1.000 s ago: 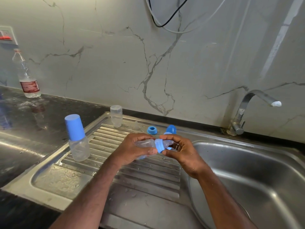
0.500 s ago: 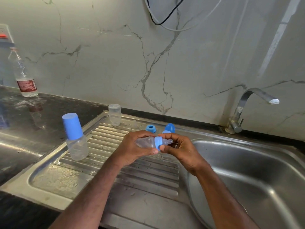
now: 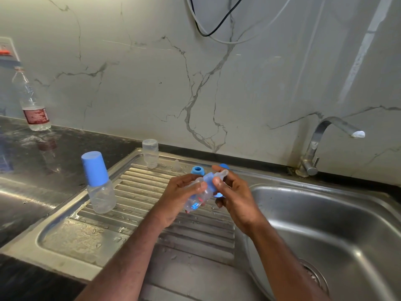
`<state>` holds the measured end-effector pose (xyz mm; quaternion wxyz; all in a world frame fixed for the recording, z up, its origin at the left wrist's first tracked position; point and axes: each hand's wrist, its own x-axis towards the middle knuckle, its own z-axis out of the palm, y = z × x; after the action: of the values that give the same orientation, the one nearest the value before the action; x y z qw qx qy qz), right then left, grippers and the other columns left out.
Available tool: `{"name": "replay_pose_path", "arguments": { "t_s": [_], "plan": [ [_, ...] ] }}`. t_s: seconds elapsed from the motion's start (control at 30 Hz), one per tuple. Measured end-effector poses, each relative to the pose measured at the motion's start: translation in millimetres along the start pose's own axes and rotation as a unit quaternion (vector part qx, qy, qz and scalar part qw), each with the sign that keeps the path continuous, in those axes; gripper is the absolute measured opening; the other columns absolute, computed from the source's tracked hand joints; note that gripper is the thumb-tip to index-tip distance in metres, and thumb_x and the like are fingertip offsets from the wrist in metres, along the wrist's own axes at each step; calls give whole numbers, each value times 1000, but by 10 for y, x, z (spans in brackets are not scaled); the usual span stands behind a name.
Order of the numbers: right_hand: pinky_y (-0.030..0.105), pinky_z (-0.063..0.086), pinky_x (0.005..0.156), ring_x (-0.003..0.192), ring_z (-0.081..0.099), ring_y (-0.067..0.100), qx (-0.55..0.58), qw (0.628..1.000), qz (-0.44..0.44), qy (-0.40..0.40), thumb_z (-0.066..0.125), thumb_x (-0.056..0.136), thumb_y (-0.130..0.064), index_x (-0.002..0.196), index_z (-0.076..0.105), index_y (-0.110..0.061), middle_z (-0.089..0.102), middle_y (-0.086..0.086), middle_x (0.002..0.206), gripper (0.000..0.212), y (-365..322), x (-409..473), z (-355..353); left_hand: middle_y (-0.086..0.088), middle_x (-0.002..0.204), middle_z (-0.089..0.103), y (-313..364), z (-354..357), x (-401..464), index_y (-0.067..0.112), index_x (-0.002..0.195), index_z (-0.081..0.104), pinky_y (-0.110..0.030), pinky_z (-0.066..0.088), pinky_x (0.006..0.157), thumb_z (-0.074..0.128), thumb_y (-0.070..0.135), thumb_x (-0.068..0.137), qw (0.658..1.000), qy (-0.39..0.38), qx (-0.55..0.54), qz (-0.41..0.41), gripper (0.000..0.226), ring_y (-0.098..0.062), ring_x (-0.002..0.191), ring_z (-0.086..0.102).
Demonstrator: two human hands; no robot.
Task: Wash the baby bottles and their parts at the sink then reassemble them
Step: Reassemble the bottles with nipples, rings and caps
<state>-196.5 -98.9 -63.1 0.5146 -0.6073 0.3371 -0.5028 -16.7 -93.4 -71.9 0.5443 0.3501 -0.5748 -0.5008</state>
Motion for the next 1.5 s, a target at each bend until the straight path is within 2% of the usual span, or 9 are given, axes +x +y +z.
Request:
{"name": "replay_pose_path", "arguments": {
  "t_s": [0.13, 0.33, 0.5, 0.67, 0.83, 1.03, 1.23, 1.4, 1.5],
  "plan": [
    [27, 40, 63, 81, 50, 17, 96, 994, -4, -45, 74, 86, -13, 115, 76, -21, 70, 9, 114, 30, 41, 33, -38, -15, 87, 69, 9, -49, -26, 10, 103, 75, -26, 47, 53, 80, 56, 72, 998, -32, -41, -25, 55, -25, 74, 66],
    [28, 39, 63, 65, 51, 9, 67, 997, -7, 39, 77, 85, -11, 104, 76, -7, 70, 12, 89, 20, 49, 80, 4, -17, 94, 68, 2, -69, -4, 16, 104, 73, -35, 54, 72, 83, 36, 69, 999, -16, 51, -6, 42, -24, 84, 65],
    [44, 52, 84, 95, 73, 27, 58, 994, 6, 87, 75, 88, -13, 110, 74, -9, 78, 8, 101, 22, 102, 87, 126, 1, 102, 71, -56, -79, 24, 19, 117, 67, -23, 56, 78, 88, 25, 75, 975, 37, 212, 56, 46, -15, 93, 68],
    [26, 44, 61, 71, 65, 10, 89, 993, -7, 73, 82, 82, -19, 114, 72, -9, 78, 7, 98, 35, 114, 67, 151, -15, 89, 71, 17, -82, -18, 14, 100, 76, -32, 55, 66, 78, 50, 76, 998, -47, -9, -48, 43, -25, 75, 68],
    [33, 39, 69, 82, 54, 22, 157, 987, -2, -44, 78, 83, -38, 127, 66, -6, 68, 12, 103, 55, 101, 49, 122, -20, 95, 66, 18, -138, -8, 6, 115, 69, -29, 51, 57, 78, 67, 69, 985, -93, -101, -101, 77, -25, 70, 63],
    [27, 36, 64, 75, 50, 19, 113, 993, -12, 10, 74, 89, -28, 120, 71, -13, 71, 12, 100, 35, 139, 61, 144, -16, 96, 68, -25, -169, -40, 7, 107, 72, -35, 54, 75, 81, 46, 74, 994, -80, -28, -70, 52, -27, 87, 64],
    [12, 49, 61, 71, 69, 4, 104, 993, -39, 44, 60, 95, 1, 116, 67, 5, 75, 8, 91, 22, 72, 8, 259, -2, 92, 72, 2, -120, -94, 14, 110, 71, -28, 54, 76, 78, 36, 74, 997, -38, 67, -7, 42, -16, 86, 67],
    [36, 60, 88, 99, 74, 30, 64, 994, -26, 79, 67, 95, -7, 115, 69, -1, 77, 14, 104, 21, 88, -12, 380, -2, 108, 74, -24, -144, -168, 18, 123, 65, -32, 56, 86, 81, 37, 73, 991, -10, 135, 17, 56, -18, 101, 71],
    [30, 60, 82, 94, 75, 25, 54, 993, -35, 100, 68, 94, -5, 109, 71, -5, 78, 9, 99, 15, 80, -47, 504, 2, 114, 73, -31, -219, -218, 23, 127, 65, -36, 54, 96, 81, 39, 74, 981, 12, 190, 32, 57, -16, 107, 69]
  ]
}}
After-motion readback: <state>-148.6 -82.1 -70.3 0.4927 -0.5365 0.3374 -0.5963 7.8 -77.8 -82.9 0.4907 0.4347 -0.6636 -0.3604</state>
